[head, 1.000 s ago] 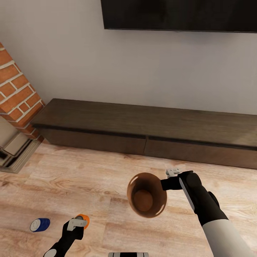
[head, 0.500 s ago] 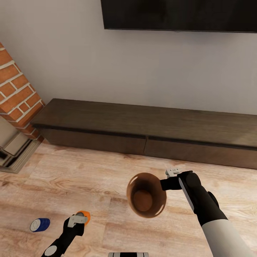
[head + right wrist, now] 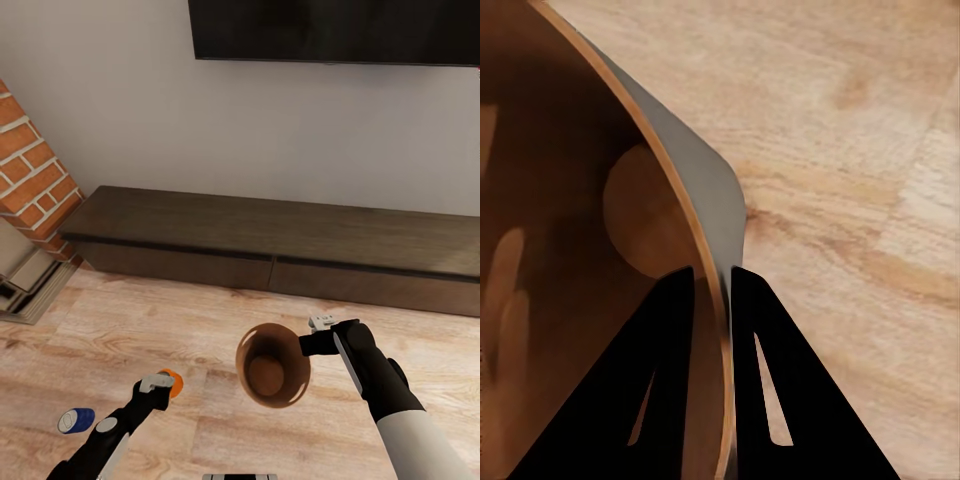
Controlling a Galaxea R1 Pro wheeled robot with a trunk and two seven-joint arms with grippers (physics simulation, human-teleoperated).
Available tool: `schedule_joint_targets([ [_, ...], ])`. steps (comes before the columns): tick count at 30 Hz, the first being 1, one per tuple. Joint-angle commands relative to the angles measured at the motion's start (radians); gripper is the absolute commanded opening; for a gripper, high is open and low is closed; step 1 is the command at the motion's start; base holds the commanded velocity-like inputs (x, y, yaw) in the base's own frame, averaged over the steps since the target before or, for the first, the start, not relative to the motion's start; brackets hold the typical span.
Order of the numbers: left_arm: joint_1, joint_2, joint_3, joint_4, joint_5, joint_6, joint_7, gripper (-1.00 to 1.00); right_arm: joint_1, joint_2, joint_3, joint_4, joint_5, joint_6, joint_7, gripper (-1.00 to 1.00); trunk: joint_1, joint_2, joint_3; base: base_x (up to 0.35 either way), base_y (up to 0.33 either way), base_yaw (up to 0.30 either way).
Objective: Put the three can of soda from the living room inside the tash can in the kitchen.
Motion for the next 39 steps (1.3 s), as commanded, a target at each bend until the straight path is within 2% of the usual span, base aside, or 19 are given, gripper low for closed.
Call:
schedule_joint_targets([
  [1,0.000,0.000,0.001,-0.021,0.000,0.040,-0.005,-1.00,0.000,0.000,0.000,0.000,-0.022,0.004,0.007,-1.00,-0.004,0.007,0.003,0.000,0.000,0.000],
  [3,0.000,0.001,0.002,-0.056,-0.001,0.101,-0.015,-1.00,0.000,0.000,0.000,0.000,-0.022,0.004,0.007,-1.00,-0.012,0.021,0.010,0.000,0.000,0.000],
  [5,-0.001,0.023,0.003,-0.163,-0.002,0.206,-0.056,-1.00,0.000,0.001,0.000,0.000,-0.023,0.004,0.007,-1.00,-0.019,0.035,0.016,0.000,0.000,0.000],
  [9,-0.001,0.062,0.011,-0.313,0.001,0.314,-0.113,-1.00,0.000,0.001,0.001,0.000,-0.023,0.004,0.007,-1.00,-0.035,0.063,0.028,0.000,0.000,0.000],
  [13,-0.003,0.093,0.069,-0.415,0.002,0.392,-0.150,-1.00,0.000,-0.002,-0.001,0.000,-0.023,0.004,0.007,-1.00,-0.050,0.091,0.041,0.000,0.000,0.000],
  [17,-0.017,0.161,0.174,-0.482,0.002,0.500,-0.255,-1.00,-0.001,-0.007,-0.003,0.000,-0.024,0.004,0.012,-1.00,-0.065,0.119,0.053,0.000,0.000,0.000],
  [18,-0.040,0.186,0.203,-0.491,0.005,0.534,-0.297,-1.00,-0.001,-0.008,-0.003,0.001,-0.024,0.004,0.021,-1.00,-0.069,0.126,0.057,0.000,0.000,0.000],
  [21,-0.094,0.208,0.231,-0.496,0.014,0.586,-0.371,-1.00,-0.001,-0.011,-0.003,0.001,-0.024,0.004,0.051,-1.00,-0.081,0.147,0.066,0.000,0.000,0.000],
  [22,-0.135,0.217,0.241,-0.497,0.020,0.628,-0.424,-1.00,-0.001,-0.012,-0.003,0.002,-0.023,0.004,0.081,-1.00,-0.084,0.154,0.069,0.000,0.000,0.000],
  [24,-0.266,0.228,0.249,-0.502,0.024,0.753,-0.575,-1.00,-0.003,-0.016,-0.002,0.004,-0.021,0.004,0.151,-1.00,-0.092,0.168,0.075,0.000,0.000,0.000],
  [27,-0.344,0.229,0.248,-0.507,0.024,0.822,-0.677,-1.00,-0.005,-0.017,-0.002,0.022,-0.020,0.004,0.171,-1.00,-0.104,0.189,0.085,0.000,0.000,0.000],
  [28,-0.392,0.229,0.247,-0.513,0.024,0.858,-0.743,-1.00,-0.009,-0.018,-0.002,0.053,-0.020,0.004,0.182,-1.00,-0.107,0.196,0.088,0.000,0.000,0.000],
  [31,-0.473,0.228,0.223,-0.526,0.023,0.910,-0.851,-1.00,-0.041,-0.020,-0.003,0.149,-0.019,0.004,0.221,-1.00,-0.119,0.217,0.097,0.000,0.000,0.000],
  [33,-0.515,0.227,0.170,-0.531,0.023,0.935,-0.900,-1.00,-0.096,-0.021,-0.002,0.225,-0.016,0.004,0.245,-1.00,-0.127,0.231,0.104,0.000,0.000,0.000],
  [34,-0.538,0.226,0.120,-0.534,0.024,0.945,-0.920,-1.00,-0.136,-0.021,-0.001,0.285,-0.012,0.004,0.254,-1.00,-0.130,0.238,0.107,0.000,0.000,0.000],
  [36,-0.554,0.226,0.075,-0.535,0.024,0.952,-0.933,-1.00,-0.169,-0.021,-0.001,0.341,-0.004,0.004,0.260,-1.00,-0.138,0.252,0.113,0.000,0.000,0.000],
  [37,-0.565,0.222,0.030,-0.536,0.024,0.955,-0.940,-1.00,-0.202,-0.019,-0.001,0.405,0.019,0.004,0.263,-1.00,-0.142,0.259,0.116,0.000,0.000,0.000],
  [38,-0.569,0.219,0.009,-0.536,0.024,0.957,-0.942,-1.00,-0.222,-0.019,-0.001,0.440,0.036,0.004,0.264,-1.00,-0.146,0.266,0.119,0.000,0.000,0.000],
  [39,-0.576,0.209,-0.042,-0.536,0.022,0.959,-0.946,-1.00,-0.296,-0.015,-0.003,0.561,0.098,0.004,0.267,-1.00,-0.150,0.273,0.122,0.000,0.000,0.000],
])
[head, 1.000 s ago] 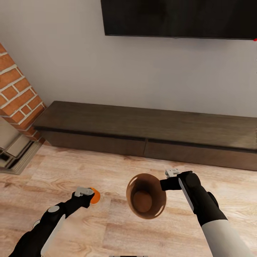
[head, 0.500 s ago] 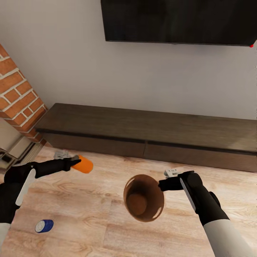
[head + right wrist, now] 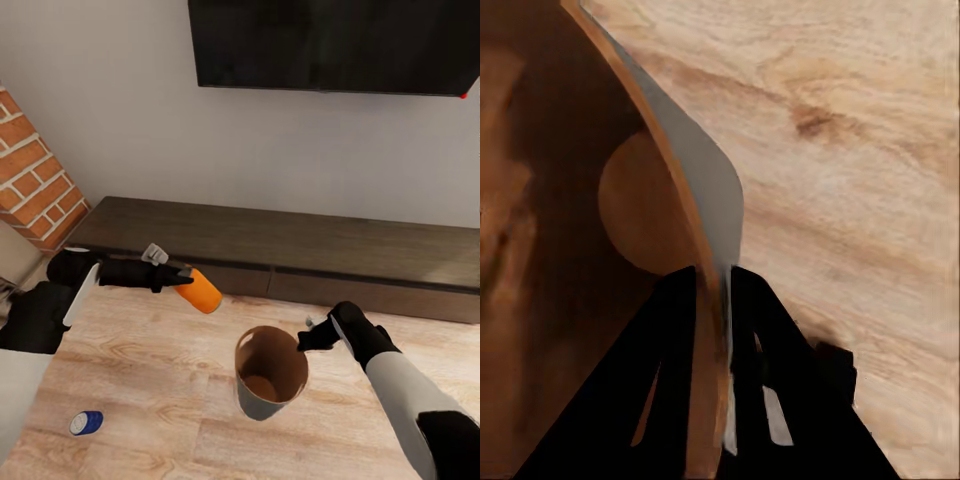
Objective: Put the three can of soda from the living room inside the tash can in the kitchen.
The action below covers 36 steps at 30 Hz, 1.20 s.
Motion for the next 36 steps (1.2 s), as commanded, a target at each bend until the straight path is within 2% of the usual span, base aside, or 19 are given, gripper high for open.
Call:
schedule_joint_targets([
  [1,-0.002,-0.003,-0.015,0.000,-0.006,-0.004,-0.001,-1.00,-0.031,0.002,-0.001,0.048,0.022,0.002,0.004,-1.00,-0.004,0.007,0.003,0.000,0.000,0.000],
  [2,-0.003,-0.006,-0.027,-0.001,-0.006,-0.003,-0.001,-1.00,-0.057,0.003,-0.002,0.090,0.036,0.002,0.005,-1.00,-0.008,0.014,0.006,0.000,0.000,0.000],
  [3,-0.005,-0.011,-0.060,-0.002,-0.007,-0.003,-0.004,-1.00,-0.128,0.006,-0.003,0.196,0.066,0.002,0.006,-1.00,-0.012,0.021,0.010,0.000,0.000,0.000],
  [5,-0.006,-0.013,-0.086,-0.004,-0.007,-0.002,-0.005,-1.00,-0.164,0.008,-0.003,0.245,0.077,0.002,0.007,-1.00,-0.019,0.035,0.016,0.000,0.000,0.000],
  [8,-0.008,-0.016,-0.155,-0.007,-0.008,-0.002,-0.006,-1.00,-0.214,0.012,-0.001,0.306,0.094,0.002,0.004,-1.00,-0.031,0.056,0.025,0.000,0.000,0.000],
  [10,-0.008,-0.020,-0.171,-0.008,-0.008,-0.002,-0.006,-1.00,-0.223,0.013,0.001,0.316,0.097,0.002,0.002,-1.00,-0.039,0.070,0.031,0.000,0.000,0.000],
  [14,-0.009,-0.059,-0.199,-0.010,-0.009,-0.001,-0.005,-1.00,-0.235,0.022,0.005,0.331,0.102,0.002,0.000,-1.00,-0.054,0.098,0.044,0.000,0.000,0.000],
  [19,-0.010,-0.128,-0.246,-0.010,-0.020,0.004,-0.002,-1.00,-0.238,0.049,0.006,0.335,0.114,0.002,-0.005,-1.00,-0.073,0.133,0.060,0.000,0.000,0.000],
  [20,-0.010,-0.153,-0.261,-0.010,-0.052,0.017,-0.002,-1.00,-0.238,0.056,0.006,0.335,0.115,0.002,-0.006,-1.00,-0.077,0.140,0.063,0.000,0.000,0.000],
  [21,-0.010,-0.167,-0.267,-0.010,-0.073,0.025,-0.002,-1.00,-0.238,0.060,0.006,0.335,0.116,0.002,-0.006,-1.00,-0.081,0.147,0.066,0.000,0.000,0.000],
  [22,-0.010,-0.197,-0.275,-0.010,-0.116,0.040,-0.003,-1.00,-0.239,0.068,0.006,0.335,0.116,0.002,-0.006,-1.00,-0.085,0.154,0.069,0.000,0.000,0.000],
  [23,-0.010,-0.212,-0.278,-0.010,-0.137,0.046,-0.004,-1.00,-0.239,0.072,0.006,0.335,0.117,0.002,-0.006,-1.00,-0.088,0.161,0.072,0.000,0.000,0.000],
  [24,-0.010,-0.241,-0.283,-0.010,-0.171,0.056,-0.005,-1.00,-0.239,0.083,0.007,0.335,0.118,0.002,-0.007,-1.00,-0.092,0.168,0.075,0.000,0.000,0.000],
  [27,-0.010,-0.277,-0.287,-0.010,-0.211,0.066,-0.006,-1.00,-0.239,0.100,0.007,0.336,0.126,0.002,-0.026,-1.00,-0.092,0.168,0.075,0.000,0.000,0.000],
  [32,-0.010,-0.299,-0.293,-0.005,-0.237,0.070,-0.004,-1.00,-0.238,0.128,0.007,0.336,0.137,0.002,-0.055,-1.00,-0.092,0.168,0.075,0.000,0.000,0.000],
  [33,-0.010,-0.302,-0.304,0.001,-0.242,0.067,0.000,-1.00,-0.238,0.140,0.007,0.336,0.138,0.002,-0.059,-1.00,-0.092,0.168,0.075,0.000,0.000,0.000],
  [35,-0.010,-0.302,-0.324,0.004,-0.251,0.065,0.004,-1.00,-0.238,0.147,0.007,0.336,0.139,0.002,-0.060,-1.00,-0.092,0.168,0.075,0.000,0.000,0.000],
  [36,-0.009,-0.303,-0.352,0.007,-0.274,0.062,0.010,-1.00,-0.238,0.153,0.007,0.336,0.139,0.002,-0.061,-1.00,-0.092,0.168,0.075,0.000,0.000,0.000],
])
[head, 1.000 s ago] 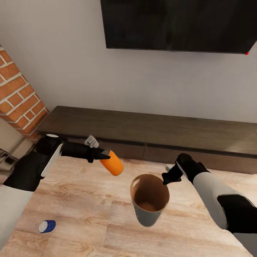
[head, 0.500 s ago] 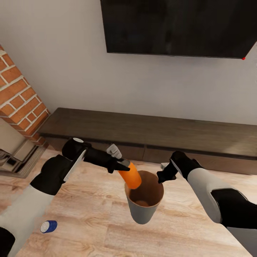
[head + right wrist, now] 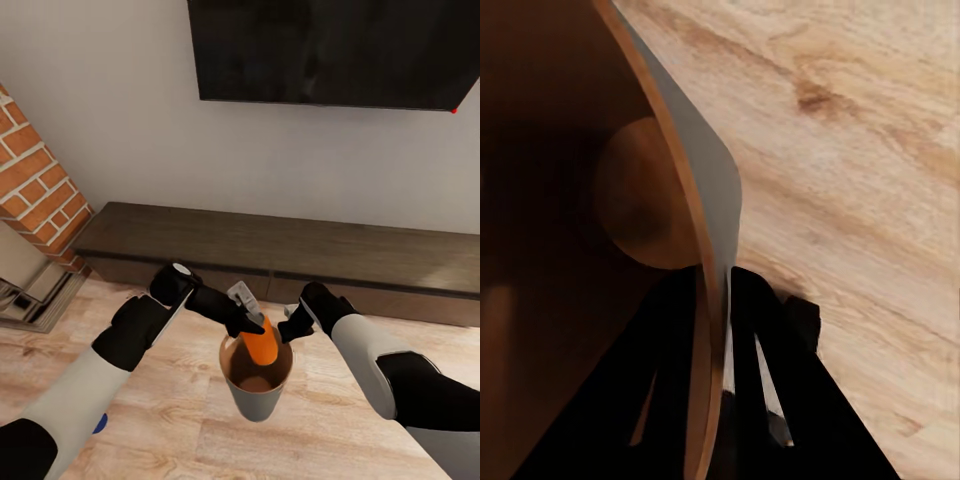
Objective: Put the three can of soda from the living room inside the tash can in the kitchen.
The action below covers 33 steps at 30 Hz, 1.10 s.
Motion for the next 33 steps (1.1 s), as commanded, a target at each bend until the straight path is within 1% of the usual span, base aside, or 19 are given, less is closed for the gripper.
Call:
schedule_joint_targets([
  [1,0.000,0.000,-0.015,0.002,-0.014,0.000,0.003,-1.00,0.000,0.003,-0.005,0.001,-0.021,0.007,0.004,-1.00,0.000,0.000,0.000,0.000,0.000,0.000],
  [2,0.001,0.000,-0.026,0.005,-0.031,-0.001,0.005,-1.00,0.000,0.004,-0.005,0.001,-0.021,0.007,0.003,-1.00,0.000,0.000,0.000,0.000,0.000,0.000],
  [3,0.001,0.000,-0.047,0.019,-0.092,-0.004,0.008,-1.00,0.000,0.008,-0.005,0.001,-0.021,0.007,0.002,-1.00,0.000,0.000,0.000,0.000,0.000,0.000],
  [4,0.002,-0.001,-0.055,0.026,-0.132,-0.007,0.009,-1.00,0.000,0.009,-0.005,0.001,-0.021,0.007,0.002,-1.00,0.000,0.000,0.000,0.000,0.000,0.000],
  [5,0.002,-0.001,-0.058,0.029,-0.150,-0.008,0.010,-1.00,0.000,0.010,-0.005,0.001,-0.021,0.007,0.002,-1.00,0.000,0.000,0.000,0.000,0.000,0.000],
  [6,0.002,-0.001,-0.062,0.033,-0.180,-0.009,0.011,-1.00,-0.001,0.011,-0.005,0.001,-0.021,0.007,0.001,-1.00,0.000,0.000,0.000,0.000,0.000,0.000],
  [8,0.003,-0.002,-0.065,0.040,-0.200,-0.012,0.012,-1.00,-0.001,0.013,-0.005,0.001,-0.021,0.007,0.001,-1.00,0.000,0.000,0.000,0.000,0.000,0.000],
  [9,0.005,-0.004,-0.068,0.056,-0.217,-0.031,0.014,-1.00,-0.001,0.017,-0.005,0.002,-0.021,0.007,0.001,-1.00,0.000,0.000,0.000,0.000,0.000,0.000],
  [12,0.006,-0.013,-0.070,0.089,-0.234,-0.065,0.019,-1.00,-0.001,0.021,-0.005,0.002,-0.020,0.007,0.001,-1.00,0.000,0.000,0.000,0.000,0.000,0.000],
  [13,0.008,-0.019,-0.071,0.117,-0.242,-0.084,0.027,-1.00,-0.001,0.024,-0.006,0.002,-0.020,0.007,0.001,-1.00,0.000,0.000,0.000,0.000,0.000,0.000],
  [14,0.008,-0.022,-0.071,0.126,-0.244,-0.091,0.029,-1.00,-0.002,0.024,-0.006,0.002,-0.019,0.007,0.001,-1.00,0.000,0.000,0.000,0.000,0.000,0.000],
  [16,0.011,-0.042,-0.071,0.163,-0.250,-0.128,0.035,-1.00,-0.002,0.027,-0.006,0.003,-0.018,0.007,0.001,-1.00,0.000,0.000,0.000,0.000,0.000,0.000],
  [17,0.012,-0.048,-0.071,0.172,-0.251,-0.136,0.036,-1.00,-0.002,0.028,-0.006,0.003,-0.018,0.007,0.001,-1.00,0.000,0.000,0.000,0.000,0.000,0.000],
  [18,0.012,-0.061,-0.071,0.190,-0.253,-0.146,0.038,-1.00,-0.002,0.032,-0.006,0.003,-0.018,0.007,0.001,-1.00,0.000,0.000,0.000,0.000,0.000,0.000],
  [21,0.013,-0.079,-0.076,0.227,-0.255,-0.163,0.058,-1.00,-0.003,0.038,-0.007,0.004,-0.017,0.007,0.002,-1.00,0.000,0.000,0.000,0.000,0.000,0.000],
  [24,0.014,-0.086,-0.091,0.268,-0.256,-0.190,0.084,-1.00,-0.003,0.040,-0.008,0.004,-0.017,0.007,0.001,-1.00,0.000,0.000,0.000,0.000,0.000,0.000],
  [29,0.014,-0.088,-0.105,0.323,-0.257,-0.206,0.100,-1.00,-0.004,0.043,-0.008,0.004,-0.016,0.007,0.001,-1.00,0.000,0.000,0.000,0.000,0.000,0.000],
  [33,0.014,-0.088,-0.114,0.383,-0.256,-0.230,0.152,-1.00,-0.004,0.044,-0.008,0.004,-0.016,0.007,0.001,-1.00,0.000,0.000,0.000,0.000,0.000,0.000],
])
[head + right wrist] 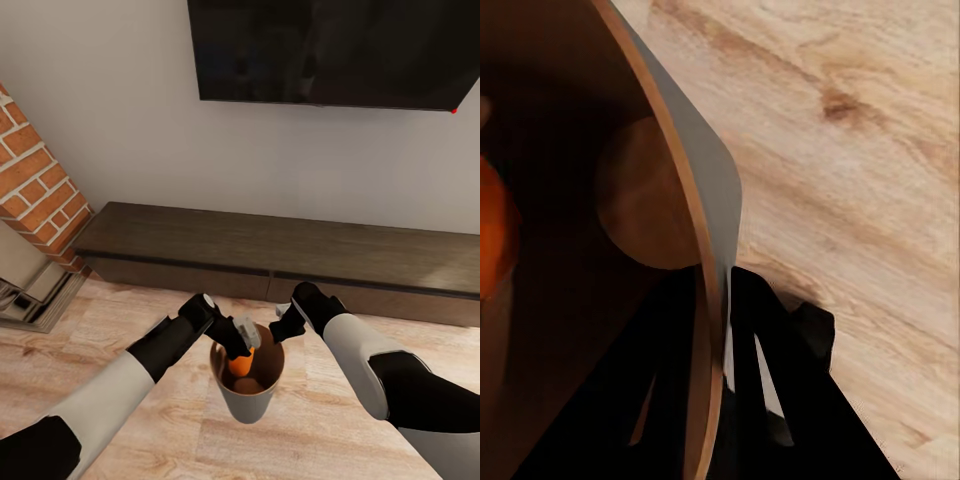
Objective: Put the three can of soda from the living room inside the tash can in the kitchen.
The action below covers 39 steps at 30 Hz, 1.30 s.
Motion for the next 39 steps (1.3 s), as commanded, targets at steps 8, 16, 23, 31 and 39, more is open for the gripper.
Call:
schedule_joint_targets([
  [8,0.000,-0.007,-0.040,0.045,0.003,-0.019,0.028,-1.00,0.000,0.001,-0.005,0.000,-0.022,0.006,0.005,-1.00,0.000,0.000,0.000,0.000,0.000,0.000],
  [16,0.000,-0.016,-0.083,0.048,0.002,-0.020,0.030,-1.00,0.000,0.000,-0.007,-0.001,-0.022,0.006,0.005,-1.00,0.000,0.000,0.000,0.000,0.000,0.000],
  [23,0.000,-0.018,-0.086,0.048,0.002,-0.020,0.030,-1.00,0.000,0.000,-0.007,-0.001,-0.022,0.006,0.005,-1.00,0.000,0.000,0.000,0.000,0.000,0.000],
  [31,0.000,-0.017,-0.086,0.049,0.002,-0.030,0.031,1.00,0.000,0.000,-0.007,-0.001,-0.022,0.006,0.005,-1.00,0.000,0.000,0.000,0.000,0.000,0.000],
  [39,0.000,-0.016,-0.086,0.050,0.000,-0.039,0.031,1.00,0.000,-0.001,-0.007,-0.001,-0.022,0.006,0.005,-1.00,0.000,0.000,0.000,0.000,0.000,0.000],
])
